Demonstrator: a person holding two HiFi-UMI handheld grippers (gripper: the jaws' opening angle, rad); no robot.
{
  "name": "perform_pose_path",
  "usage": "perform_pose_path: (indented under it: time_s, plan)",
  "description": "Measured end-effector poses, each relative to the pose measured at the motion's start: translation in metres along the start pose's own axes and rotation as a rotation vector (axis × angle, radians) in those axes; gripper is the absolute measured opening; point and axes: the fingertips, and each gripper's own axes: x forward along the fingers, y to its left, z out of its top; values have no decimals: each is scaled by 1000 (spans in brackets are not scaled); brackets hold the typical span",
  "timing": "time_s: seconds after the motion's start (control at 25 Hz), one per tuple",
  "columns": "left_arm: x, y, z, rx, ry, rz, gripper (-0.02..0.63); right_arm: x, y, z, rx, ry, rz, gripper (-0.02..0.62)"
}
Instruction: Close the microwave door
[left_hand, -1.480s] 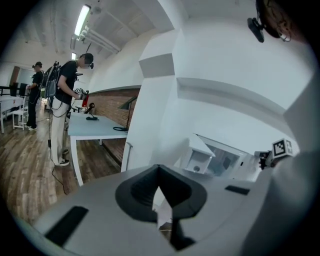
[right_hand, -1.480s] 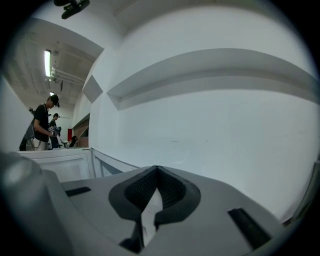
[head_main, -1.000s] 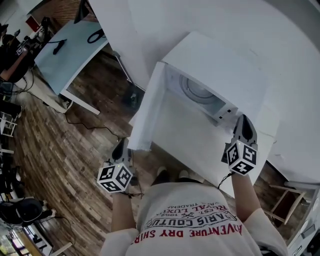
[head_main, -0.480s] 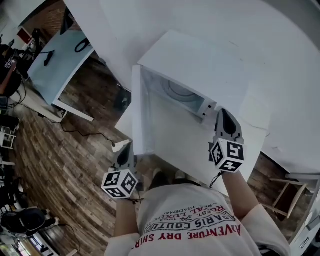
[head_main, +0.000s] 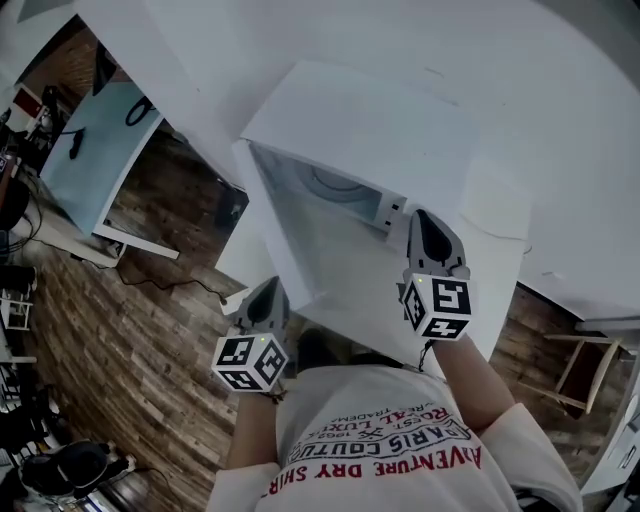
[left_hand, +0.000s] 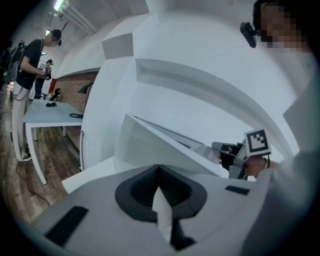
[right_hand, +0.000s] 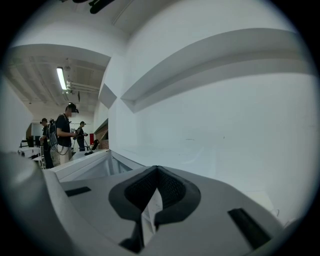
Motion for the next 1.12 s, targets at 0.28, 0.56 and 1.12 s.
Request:
perform_pose_path:
  time_s: [0.28, 0.56, 1.12]
  plan:
    - [36, -22, 6, 81, 77, -162, 5, 0, -1, -1, 26, 10, -44, 12]
    - [66, -37, 12, 215, 148, -311, 5, 2, -4, -1, 57, 25, -121, 12]
    - [111, -63, 17, 300, 209, -568, 5, -1, -6, -3, 74, 33, -280, 12]
